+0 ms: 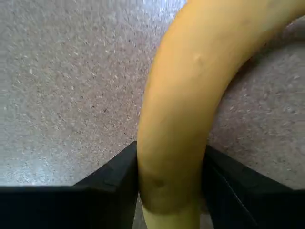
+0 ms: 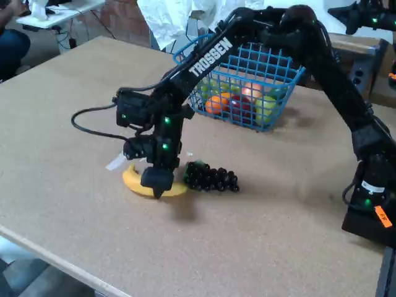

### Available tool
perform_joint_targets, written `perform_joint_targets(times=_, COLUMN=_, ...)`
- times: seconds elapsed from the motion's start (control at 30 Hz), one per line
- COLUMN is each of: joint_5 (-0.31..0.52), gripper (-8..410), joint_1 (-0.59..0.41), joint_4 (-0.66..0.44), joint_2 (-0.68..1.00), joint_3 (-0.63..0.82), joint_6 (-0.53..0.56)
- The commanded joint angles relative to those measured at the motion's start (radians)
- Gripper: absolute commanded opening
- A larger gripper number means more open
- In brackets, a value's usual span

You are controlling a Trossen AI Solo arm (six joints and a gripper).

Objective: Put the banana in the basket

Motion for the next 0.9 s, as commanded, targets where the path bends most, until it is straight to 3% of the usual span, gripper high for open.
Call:
perform_joint_targets(times=0.0, joint_5=0.109, gripper=-1, joint_1=0.001, joint_4=0.002, joint_2=-0.169, joint_3=0.000, joint_6=-0.026)
perform_joint_targets(times=0.3, joint_5=0.276, gripper=-1, joint_1=0.005, joint_4=0.093, joint_2=-0.520, joint_3=0.000, joint_6=-0.028)
perform_joint_targets(times=0.47, joint_5=0.522, gripper=-1, joint_1=0.003, joint_4=0.157, joint_2=-0.703, joint_3=0.000, joint_6=-0.031)
perform_joint_targets(times=0.7, joint_5=0.837, gripper=-1, joint_1=-0.008, joint_4=0.157, joint_2=-0.904, joint_3=0.000, joint_6=-0.048)
perform_joint_targets(times=0.87, joint_5=0.882, gripper=-1, joint_1=-0.076, joint_4=0.124, joint_2=-0.994, joint_3=0.000, joint_6=-0.029)
